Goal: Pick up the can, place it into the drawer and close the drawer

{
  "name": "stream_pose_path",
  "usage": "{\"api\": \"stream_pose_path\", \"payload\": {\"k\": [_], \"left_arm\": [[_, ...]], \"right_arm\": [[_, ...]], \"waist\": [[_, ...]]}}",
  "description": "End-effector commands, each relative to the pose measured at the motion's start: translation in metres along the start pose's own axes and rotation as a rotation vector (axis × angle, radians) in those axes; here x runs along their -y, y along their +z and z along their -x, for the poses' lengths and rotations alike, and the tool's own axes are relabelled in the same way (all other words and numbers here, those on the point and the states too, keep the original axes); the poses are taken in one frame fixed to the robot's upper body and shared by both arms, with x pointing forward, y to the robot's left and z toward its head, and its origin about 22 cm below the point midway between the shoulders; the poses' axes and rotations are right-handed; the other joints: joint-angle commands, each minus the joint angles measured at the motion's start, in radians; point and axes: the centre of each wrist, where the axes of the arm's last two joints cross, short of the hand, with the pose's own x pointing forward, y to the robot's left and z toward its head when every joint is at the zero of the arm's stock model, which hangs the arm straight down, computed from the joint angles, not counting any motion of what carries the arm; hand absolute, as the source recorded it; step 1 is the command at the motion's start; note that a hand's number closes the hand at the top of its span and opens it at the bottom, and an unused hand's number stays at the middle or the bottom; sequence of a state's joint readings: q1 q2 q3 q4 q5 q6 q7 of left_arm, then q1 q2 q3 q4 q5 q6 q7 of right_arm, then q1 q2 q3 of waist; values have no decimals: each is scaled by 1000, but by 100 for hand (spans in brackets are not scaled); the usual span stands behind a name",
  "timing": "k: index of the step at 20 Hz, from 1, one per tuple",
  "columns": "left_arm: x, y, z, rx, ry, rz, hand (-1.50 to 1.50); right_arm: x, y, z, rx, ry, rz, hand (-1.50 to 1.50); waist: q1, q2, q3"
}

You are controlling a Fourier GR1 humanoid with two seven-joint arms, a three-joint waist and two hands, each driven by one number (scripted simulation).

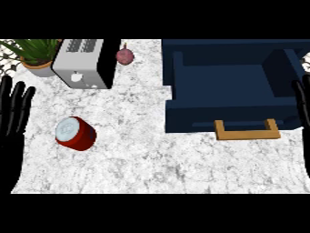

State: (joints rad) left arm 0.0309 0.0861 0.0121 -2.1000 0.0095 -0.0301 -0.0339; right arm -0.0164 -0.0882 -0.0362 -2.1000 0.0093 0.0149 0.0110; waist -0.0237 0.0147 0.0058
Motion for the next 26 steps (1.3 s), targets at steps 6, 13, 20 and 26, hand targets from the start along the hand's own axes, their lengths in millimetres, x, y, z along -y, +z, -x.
{"api": "stream_pose_path", "payload": {"k": [6, 13, 20, 26], "left_arm": [[1, -11, -3, 79, 168, 273, -150], [1, 5, -11, -360, 29, 200, -150], [-24, 11, -15, -374, 33, 176, -150], [-28, -7, 1, -397, 57, 131, -150]], "right_arm": [[2, 2, 7, 36, 33, -3, -150], [10, 34, 7, -326, 2, 81, -150], [23, 42, -6, -310, 21, 69, -150], [31, 68, 22, -323, 22, 92, -150]], "waist": [[24, -15, -6], [22, -18, -5], [24, -16, -6], [19, -15, -6]]}}
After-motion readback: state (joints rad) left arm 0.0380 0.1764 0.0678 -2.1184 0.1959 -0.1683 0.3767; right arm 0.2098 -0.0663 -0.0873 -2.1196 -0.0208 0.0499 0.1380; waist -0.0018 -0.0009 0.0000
